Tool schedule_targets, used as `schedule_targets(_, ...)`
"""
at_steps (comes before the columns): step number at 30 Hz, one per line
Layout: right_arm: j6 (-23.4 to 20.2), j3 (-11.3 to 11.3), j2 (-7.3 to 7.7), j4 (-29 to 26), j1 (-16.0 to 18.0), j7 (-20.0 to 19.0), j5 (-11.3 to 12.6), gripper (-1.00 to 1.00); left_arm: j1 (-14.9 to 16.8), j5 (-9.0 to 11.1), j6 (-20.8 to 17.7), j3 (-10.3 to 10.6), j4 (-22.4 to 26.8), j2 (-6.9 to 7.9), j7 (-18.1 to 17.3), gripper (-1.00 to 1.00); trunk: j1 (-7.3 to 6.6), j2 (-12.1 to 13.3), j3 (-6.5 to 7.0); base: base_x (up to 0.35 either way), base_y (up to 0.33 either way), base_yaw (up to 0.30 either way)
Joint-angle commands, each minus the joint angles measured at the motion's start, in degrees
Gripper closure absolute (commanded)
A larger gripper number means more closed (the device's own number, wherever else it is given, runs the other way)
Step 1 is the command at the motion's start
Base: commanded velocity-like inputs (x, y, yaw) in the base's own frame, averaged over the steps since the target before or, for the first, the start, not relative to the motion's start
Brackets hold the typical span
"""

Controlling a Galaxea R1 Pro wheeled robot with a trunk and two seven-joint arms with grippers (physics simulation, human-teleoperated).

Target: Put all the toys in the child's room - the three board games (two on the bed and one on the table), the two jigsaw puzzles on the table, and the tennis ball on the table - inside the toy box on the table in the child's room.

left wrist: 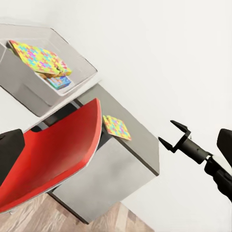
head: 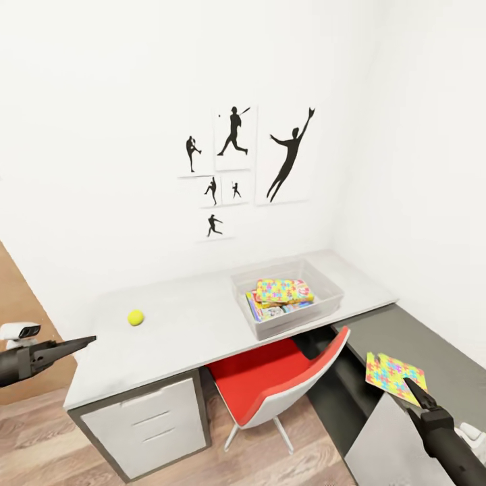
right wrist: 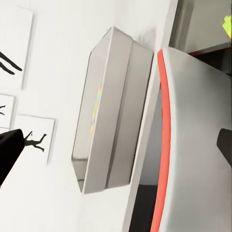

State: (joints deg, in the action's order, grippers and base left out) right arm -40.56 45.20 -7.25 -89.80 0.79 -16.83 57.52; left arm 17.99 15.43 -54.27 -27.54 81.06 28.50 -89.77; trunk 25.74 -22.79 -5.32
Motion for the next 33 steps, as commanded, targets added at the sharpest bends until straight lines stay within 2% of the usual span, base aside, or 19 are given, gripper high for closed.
schedule_targets(1, -0.4, 0.2, -0.05, 0.0, 0.1, -0.1, 0.0, -1.00, 0.0, 0.0, -0.6, 0.0, 0.1, 0.02, -0.2, -1.00, 0.04, -0.1, -0.16, 0.065, 0.000, -0.240)
schedule_targets(12, -0.3, 0.3, -0.12, -0.1, 0.1, 0.0, 0.1, -1.00, 0.5, -0.1, -0.6, 0.4, 0.4, -0.70, -0.2, -1.00, 0.04, -0.1, -0.52, 0.137, 0.093, -0.244)
schedule_targets(33, -0.2, 0.3, -0.14, 0.0, 0.1, 0.3, 0.0, -1.00, 0.5, -0.1, -0.6, 0.3, 0.4, -0.73, -0.2, -1.00, 0.04, -0.1, -1.62, 0.008, 0.147, -0.198)
